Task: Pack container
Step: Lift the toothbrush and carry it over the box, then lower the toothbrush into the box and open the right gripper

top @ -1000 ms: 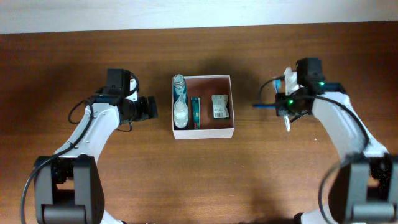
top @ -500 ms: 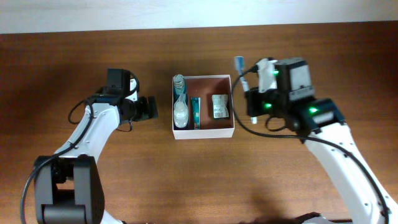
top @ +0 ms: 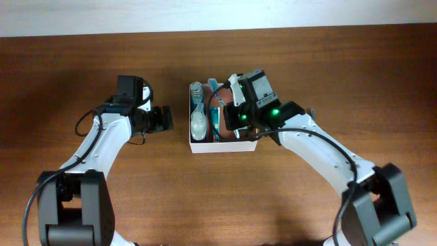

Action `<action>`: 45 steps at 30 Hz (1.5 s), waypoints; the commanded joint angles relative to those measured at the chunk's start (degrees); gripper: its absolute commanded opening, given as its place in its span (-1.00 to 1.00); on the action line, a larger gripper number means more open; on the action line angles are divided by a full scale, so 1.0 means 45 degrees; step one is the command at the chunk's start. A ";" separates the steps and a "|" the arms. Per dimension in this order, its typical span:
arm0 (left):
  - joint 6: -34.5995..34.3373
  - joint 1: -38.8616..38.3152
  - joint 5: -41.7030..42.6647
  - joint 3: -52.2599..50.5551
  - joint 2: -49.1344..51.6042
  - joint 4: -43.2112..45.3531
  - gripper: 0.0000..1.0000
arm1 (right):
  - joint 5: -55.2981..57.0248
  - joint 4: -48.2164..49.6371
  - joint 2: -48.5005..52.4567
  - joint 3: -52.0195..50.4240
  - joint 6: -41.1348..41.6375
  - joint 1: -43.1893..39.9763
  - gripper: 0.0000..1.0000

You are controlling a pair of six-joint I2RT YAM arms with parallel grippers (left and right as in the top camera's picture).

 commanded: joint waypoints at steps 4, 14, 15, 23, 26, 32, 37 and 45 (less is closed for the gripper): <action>-0.0019 0.0039 -0.0049 0.0078 -0.0015 0.0015 0.99 | 0.0078 -0.0019 0.0588 0.0194 0.0112 0.0083 -0.92; -0.0019 0.0039 -0.0049 0.0078 -0.0015 0.0015 0.99 | 0.1428 -0.0398 0.0588 0.0194 0.1127 0.0083 -0.92; -0.0019 0.0039 -0.0049 0.0078 -0.0015 0.0015 0.99 | 0.1433 -0.0389 0.0588 0.0194 0.1219 0.0083 -0.92; -0.0019 0.0039 -0.0049 0.0078 -0.0015 0.0015 0.99 | 0.1661 0.0136 0.0588 0.0194 0.2127 0.0083 -0.92; -0.0019 0.0039 -0.0049 0.0083 -0.0015 0.0015 0.99 | 0.1763 0.0185 0.0588 0.0194 0.2259 0.0083 -0.92; -0.0019 0.0039 -0.0049 0.0078 -0.0015 0.0015 0.99 | 0.1758 0.0228 0.0588 0.0189 0.2254 0.0083 -0.92; -0.0019 0.0039 -0.0049 0.0078 -0.0015 0.0015 0.99 | 0.1758 0.0233 0.0903 0.0180 0.2361 0.0083 -0.92; -0.0019 0.0039 -0.0049 0.0078 -0.0015 0.0015 0.99 | 0.1715 0.0486 0.1851 0.0180 0.2356 0.0083 -0.92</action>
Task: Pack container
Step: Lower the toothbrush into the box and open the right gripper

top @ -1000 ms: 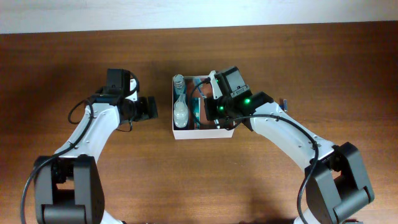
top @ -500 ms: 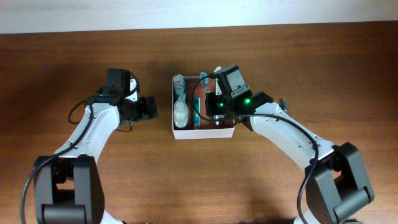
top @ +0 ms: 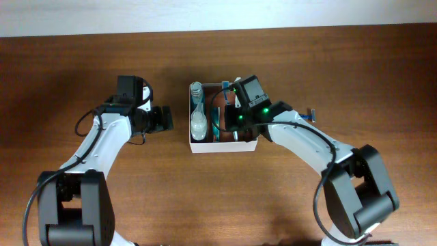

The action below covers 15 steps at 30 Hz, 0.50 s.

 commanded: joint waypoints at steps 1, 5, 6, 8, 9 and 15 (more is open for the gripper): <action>-0.0024 0.0039 -0.0049 0.0078 -0.0015 0.0019 0.99 | 0.0204 0.0151 0.0277 0.0180 0.0068 0.0083 -0.92; -0.0024 0.0039 -0.0049 0.0078 -0.0015 0.0019 0.99 | 0.0194 0.0194 0.0277 0.0180 0.0068 0.0083 -0.92; -0.0024 0.0039 -0.0049 0.0078 -0.0015 0.0019 0.99 | 0.0155 0.0175 0.0277 0.0180 0.0068 0.0083 -0.92; -0.0024 0.0039 -0.0049 0.0078 -0.0015 0.0019 0.99 | 0.0097 0.0136 0.0277 0.0180 0.0068 0.0097 -0.92; -0.0024 0.0039 -0.0049 0.0078 -0.0015 0.0019 0.99 | 0.0029 0.0107 0.0277 0.0180 0.0068 0.0102 -0.92; -0.0024 0.0039 -0.0049 0.0078 -0.0015 0.0019 0.99 | -0.0248 0.0131 0.0277 0.0185 0.0068 0.0102 -0.75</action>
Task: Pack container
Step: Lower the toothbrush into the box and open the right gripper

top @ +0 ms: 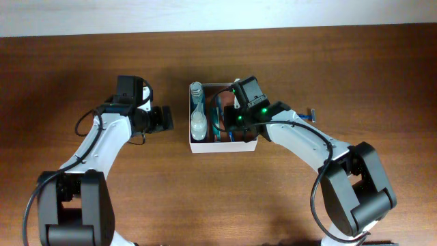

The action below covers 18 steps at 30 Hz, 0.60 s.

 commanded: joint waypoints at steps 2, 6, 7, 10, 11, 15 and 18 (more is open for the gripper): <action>-0.0024 0.0039 -0.0049 0.0078 -0.0015 0.0019 0.99 | -0.0374 0.0121 -0.0015 0.0204 0.0068 0.0083 -0.68; -0.0024 0.0039 -0.0049 0.0078 -0.0015 0.0019 0.99 | -0.0753 -0.0078 -0.0554 0.0743 -0.0272 0.0058 -0.60; -0.0024 0.0039 -0.0049 0.0078 -0.0015 0.0019 0.99 | -0.0748 -0.0282 -0.0782 0.1010 -0.0282 0.0058 -0.58; -0.0024 0.0039 -0.0049 0.0078 -0.0015 0.0019 0.99 | -0.0578 -0.1180 -0.1700 0.2001 -0.0563 0.0058 -0.56; -0.0024 0.0039 -0.0049 0.0083 -0.0015 0.0019 0.99 | -0.0437 -0.1413 -0.1933 0.2225 -0.0578 0.0053 -0.56; -0.0024 0.0039 -0.0049 0.0083 -0.0015 0.0019 0.99 | 0.0423 -0.2681 -0.3123 0.3070 -0.0845 -0.0238 -0.53; -0.0024 0.0039 -0.0049 0.0078 -0.0015 0.0019 0.99 | 0.1020 -0.3492 -0.3842 0.3128 -0.0597 -0.0787 -0.46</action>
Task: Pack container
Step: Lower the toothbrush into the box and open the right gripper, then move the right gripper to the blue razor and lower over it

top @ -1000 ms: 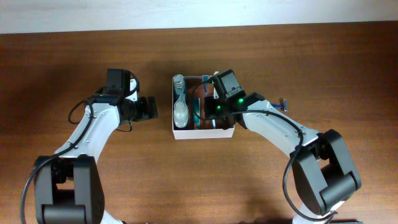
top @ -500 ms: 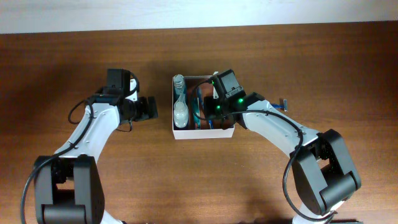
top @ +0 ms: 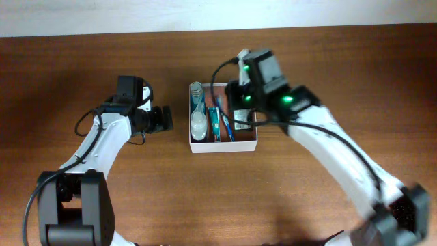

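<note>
A white open box [top: 223, 145] stands at the middle of the table. Inside it, from left to right, lie a clear bottle [top: 197, 120], a teal tube [top: 214, 124] and a blue toothbrush [top: 224, 123]. A white labelled item [top: 241, 124] shows at the box's right side. My right gripper [top: 240, 109] hangs over the right half of the box with nothing seen in it; the wrist hides most of its fingers. My left gripper [top: 166, 118] rests left of the box, apart from it and holding nothing.
The brown wooden table [top: 341, 55] ends at a pale wall strip along the far edge. Both arms reach in from the near side, with the left arm's cable looped beside its wrist.
My right gripper was low inside the box on the toothbrush. Now it is higher and further back over the box's right half, and the blue toothbrush lies free in the box. The left arm is unmoved.
My right gripper held a toothbrush over the back right of the box. Then it was lower, with the toothbrush between the tube and the right wall, then deeper still. Now the toothbrush rests in the box and the gripper has left it. My left arm stayed put throughout.
</note>
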Action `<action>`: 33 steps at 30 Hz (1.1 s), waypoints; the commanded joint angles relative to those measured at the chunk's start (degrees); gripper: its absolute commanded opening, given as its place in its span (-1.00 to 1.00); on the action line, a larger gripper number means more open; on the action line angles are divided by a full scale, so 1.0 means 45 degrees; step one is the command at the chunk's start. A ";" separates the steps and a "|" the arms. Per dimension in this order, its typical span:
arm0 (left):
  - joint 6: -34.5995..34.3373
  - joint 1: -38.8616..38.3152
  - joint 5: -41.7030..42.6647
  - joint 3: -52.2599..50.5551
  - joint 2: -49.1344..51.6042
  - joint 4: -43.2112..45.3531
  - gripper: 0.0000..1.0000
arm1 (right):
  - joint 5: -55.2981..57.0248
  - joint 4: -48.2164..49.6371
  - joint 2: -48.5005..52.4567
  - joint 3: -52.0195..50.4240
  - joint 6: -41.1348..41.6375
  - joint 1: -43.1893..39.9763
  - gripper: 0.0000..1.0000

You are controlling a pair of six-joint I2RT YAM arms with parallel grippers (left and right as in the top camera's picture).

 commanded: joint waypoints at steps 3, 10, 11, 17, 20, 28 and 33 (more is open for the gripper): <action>-0.0019 0.0039 -0.0049 0.0078 -0.0015 0.0015 0.99 | 0.1413 -0.1948 -0.1292 0.0272 0.0559 -0.1753 -0.29; -0.0019 0.0039 -0.0049 0.0078 -0.0015 0.0015 0.99 | 0.1379 -0.3138 -0.0486 0.0267 0.0554 -0.3589 0.97; -0.0019 0.0039 -0.0049 0.0083 -0.0015 0.0015 0.99 | 0.1379 -0.3138 -0.0374 0.0257 0.0554 -0.3691 0.97; -0.0019 0.0039 -0.0049 0.0078 -0.0015 0.0015 0.99 | 0.1389 -0.3366 0.0976 0.0243 0.1501 -0.4595 0.97; -0.0019 0.0044 -0.0049 0.0078 -0.0015 0.0015 0.99 | 0.1671 -0.3371 0.1914 0.0243 0.1452 -0.5095 0.97; -0.0019 0.0039 -0.0049 0.0083 -0.0015 0.0015 0.99 | 0.1719 -0.3385 0.3371 0.0243 0.1112 -0.6261 0.97; -0.0019 0.0039 -0.0049 0.0078 -0.0015 0.0015 0.99 | 0.1923 -0.3342 0.3793 0.0243 0.0296 -0.6528 0.97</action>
